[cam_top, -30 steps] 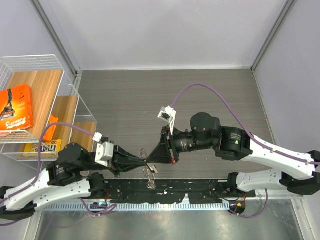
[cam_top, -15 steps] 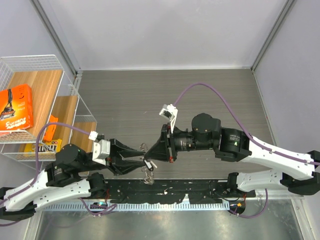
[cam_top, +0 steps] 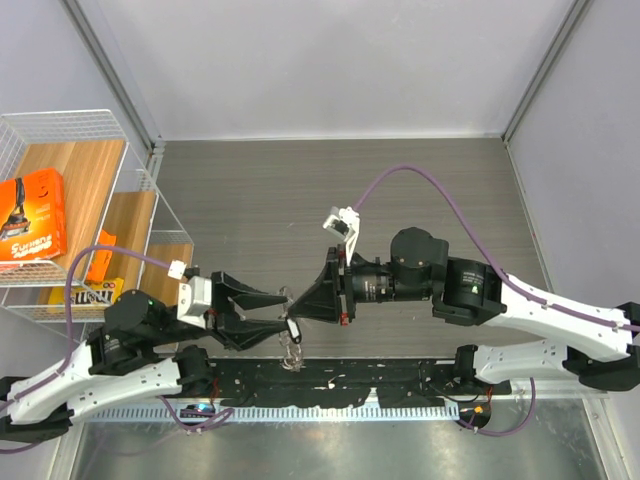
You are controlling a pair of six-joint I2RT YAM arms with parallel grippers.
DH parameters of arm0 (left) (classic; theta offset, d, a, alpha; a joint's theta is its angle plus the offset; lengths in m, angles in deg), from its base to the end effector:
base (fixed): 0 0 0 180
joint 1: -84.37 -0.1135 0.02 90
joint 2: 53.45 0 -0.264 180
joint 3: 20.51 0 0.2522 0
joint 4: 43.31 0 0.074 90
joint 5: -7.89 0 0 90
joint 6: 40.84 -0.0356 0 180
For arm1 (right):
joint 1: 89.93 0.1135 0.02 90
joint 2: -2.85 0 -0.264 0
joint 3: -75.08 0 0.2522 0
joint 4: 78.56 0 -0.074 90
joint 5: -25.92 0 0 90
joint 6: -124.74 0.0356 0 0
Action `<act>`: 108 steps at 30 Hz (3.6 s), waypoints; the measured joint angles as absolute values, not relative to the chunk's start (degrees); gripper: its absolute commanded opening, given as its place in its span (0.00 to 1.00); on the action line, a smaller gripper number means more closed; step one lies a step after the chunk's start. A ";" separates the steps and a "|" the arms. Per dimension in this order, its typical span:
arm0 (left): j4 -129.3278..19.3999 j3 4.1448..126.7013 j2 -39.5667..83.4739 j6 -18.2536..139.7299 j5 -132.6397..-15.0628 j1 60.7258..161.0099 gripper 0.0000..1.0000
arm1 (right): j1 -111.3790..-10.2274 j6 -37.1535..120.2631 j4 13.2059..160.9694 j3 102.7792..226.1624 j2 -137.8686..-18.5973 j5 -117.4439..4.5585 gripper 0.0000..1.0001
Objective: Put the keys on the keyring
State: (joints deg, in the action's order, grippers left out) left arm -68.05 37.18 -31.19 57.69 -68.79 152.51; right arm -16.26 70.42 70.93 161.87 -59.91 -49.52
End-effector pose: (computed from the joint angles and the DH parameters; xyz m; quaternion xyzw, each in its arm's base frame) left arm 0.0251 -0.0847 0.3799 0.3925 0.5056 -0.5324 0.5539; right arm 0.0581 0.2302 0.4387 -0.3206 0.6722 0.5937 0.3049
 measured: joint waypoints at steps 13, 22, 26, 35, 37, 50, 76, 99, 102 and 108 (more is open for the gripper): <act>-68.36 36.04 -34.08 58.79 -69.58 152.51 0.52 | -16.15 69.24 70.82 161.83 -55.04 -51.16 0.06; -66.87 36.02 -33.14 59.27 -68.46 152.51 0.45 | -16.15 69.24 70.82 161.83 -55.04 -51.61 0.06; -66.37 36.02 -31.74 59.25 -67.68 152.51 0.43 | -16.15 69.26 70.97 161.83 -55.04 -51.83 0.06; -64.99 36.02 -30.49 59.27 -66.41 152.51 0.33 | -16.15 69.37 71.56 161.61 -55.70 -52.71 0.05; -64.42 36.02 -30.47 59.31 -66.19 152.51 0.32 | -16.15 69.46 71.80 161.19 -55.72 -53.10 0.06; -63.53 36.02 -30.47 59.42 -66.06 152.51 0.17 | -16.15 71.08 73.71 160.17 -56.44 -53.95 0.06; -74.83 42.05 -26.05 59.42 -71.35 152.51 0.00 | -16.15 71.03 71.34 160.19 -57.42 -57.62 0.06; -78.41 42.60 -25.60 59.49 -73.62 152.51 0.00 | -16.22 70.47 70.62 161.61 -61.88 -60.55 0.05; -78.41 42.51 -26.03 59.46 -73.82 152.51 0.00 | -16.22 70.44 71.00 161.61 -61.95 -60.25 0.06; -78.41 42.51 -26.58 59.42 -74.23 152.51 0.00 | -16.20 70.42 71.61 161.61 -61.95 -59.18 0.06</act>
